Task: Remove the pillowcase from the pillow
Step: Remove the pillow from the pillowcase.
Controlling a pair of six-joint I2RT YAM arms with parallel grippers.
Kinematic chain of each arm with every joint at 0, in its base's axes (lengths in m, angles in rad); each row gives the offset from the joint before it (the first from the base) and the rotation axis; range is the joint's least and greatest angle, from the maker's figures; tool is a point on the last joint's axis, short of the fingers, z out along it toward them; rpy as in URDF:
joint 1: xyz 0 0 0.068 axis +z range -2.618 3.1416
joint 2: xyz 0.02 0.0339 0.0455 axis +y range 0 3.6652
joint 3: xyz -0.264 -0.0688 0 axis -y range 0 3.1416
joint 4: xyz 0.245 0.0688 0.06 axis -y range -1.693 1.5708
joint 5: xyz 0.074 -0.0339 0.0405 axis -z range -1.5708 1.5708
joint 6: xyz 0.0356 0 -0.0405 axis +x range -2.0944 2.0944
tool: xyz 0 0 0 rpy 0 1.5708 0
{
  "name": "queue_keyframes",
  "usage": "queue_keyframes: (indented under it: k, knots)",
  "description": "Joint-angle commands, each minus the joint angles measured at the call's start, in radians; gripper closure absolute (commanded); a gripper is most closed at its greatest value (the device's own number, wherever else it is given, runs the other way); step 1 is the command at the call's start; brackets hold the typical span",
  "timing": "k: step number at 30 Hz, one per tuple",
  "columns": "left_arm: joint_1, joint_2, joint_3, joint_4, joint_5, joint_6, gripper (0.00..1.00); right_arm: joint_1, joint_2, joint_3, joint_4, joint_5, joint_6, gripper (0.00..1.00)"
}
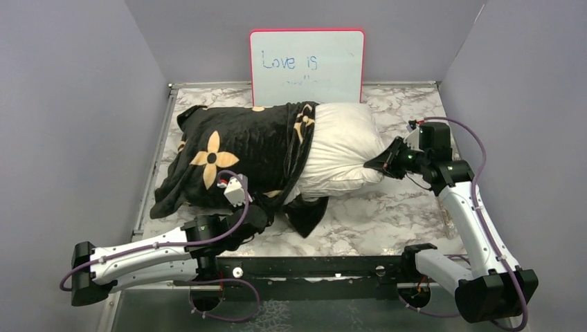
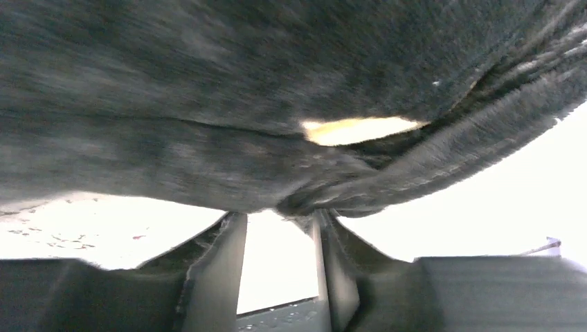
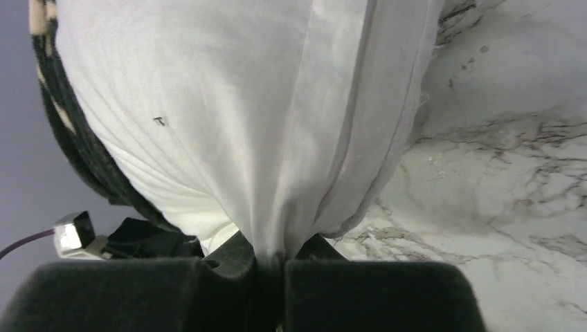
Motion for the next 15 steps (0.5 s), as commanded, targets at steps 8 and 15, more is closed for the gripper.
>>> queue_keyframes:
  k: [8,15]
  knots:
    - [0.009,0.104,0.208,0.002,0.157,0.389,0.23,-0.027,-0.112,-0.127,-0.025,0.297,-0.084,0.99]
    - [0.009,0.393,0.345,0.014,0.101,0.433,0.17,-0.028,-0.124,-0.179,0.008,0.171,-0.025,1.00]
